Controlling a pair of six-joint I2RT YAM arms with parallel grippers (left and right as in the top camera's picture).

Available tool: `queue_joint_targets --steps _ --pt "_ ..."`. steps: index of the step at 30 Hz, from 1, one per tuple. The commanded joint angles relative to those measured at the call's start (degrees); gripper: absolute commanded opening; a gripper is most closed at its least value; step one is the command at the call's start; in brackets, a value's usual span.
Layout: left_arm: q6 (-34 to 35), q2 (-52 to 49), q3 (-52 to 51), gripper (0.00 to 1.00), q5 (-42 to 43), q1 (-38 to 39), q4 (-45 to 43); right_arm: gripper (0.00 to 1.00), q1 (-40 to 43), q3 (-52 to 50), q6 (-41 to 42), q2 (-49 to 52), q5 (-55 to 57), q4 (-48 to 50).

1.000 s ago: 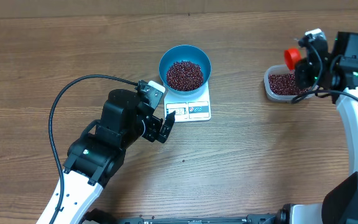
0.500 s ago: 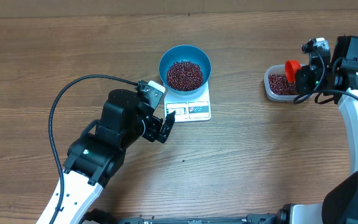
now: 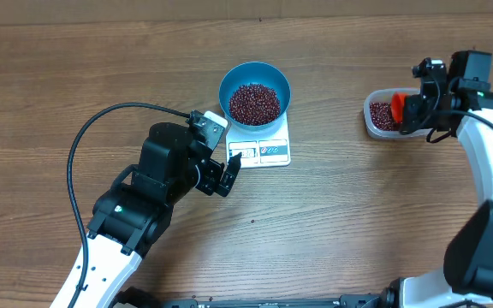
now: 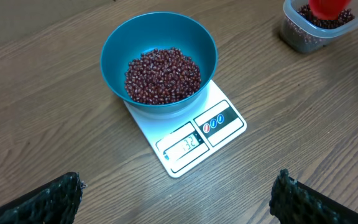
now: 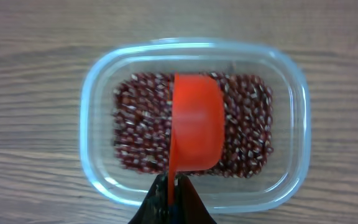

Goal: Scoop item into bowl and weigh 150g on scale
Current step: 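Lower the red scoop into the beans in the tub, right gripper, then drag the red scoop through the beans to fill it, right gripper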

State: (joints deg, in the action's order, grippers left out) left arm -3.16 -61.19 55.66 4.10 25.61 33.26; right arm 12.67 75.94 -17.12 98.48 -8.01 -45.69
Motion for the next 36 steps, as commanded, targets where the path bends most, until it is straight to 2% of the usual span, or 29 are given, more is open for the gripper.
queue_joint_targets --steps 1,17,36 --pt "0.57 -0.33 1.18 0.99 0.37 -0.09 -0.04 0.04 0.07 0.17 1.29 1.38 3.72 0.37" --pt "0.57 -0.33 1.18 0.99 0.37 -0.09 -0.04 0.04 0.07 0.17 1.31 4.35 3.76 0.68" --pt "0.57 -0.33 1.18 0.99 0.37 -0.09 -0.04 0.04 0.04 0.17 0.15 4.37 -6.12 -2.69"
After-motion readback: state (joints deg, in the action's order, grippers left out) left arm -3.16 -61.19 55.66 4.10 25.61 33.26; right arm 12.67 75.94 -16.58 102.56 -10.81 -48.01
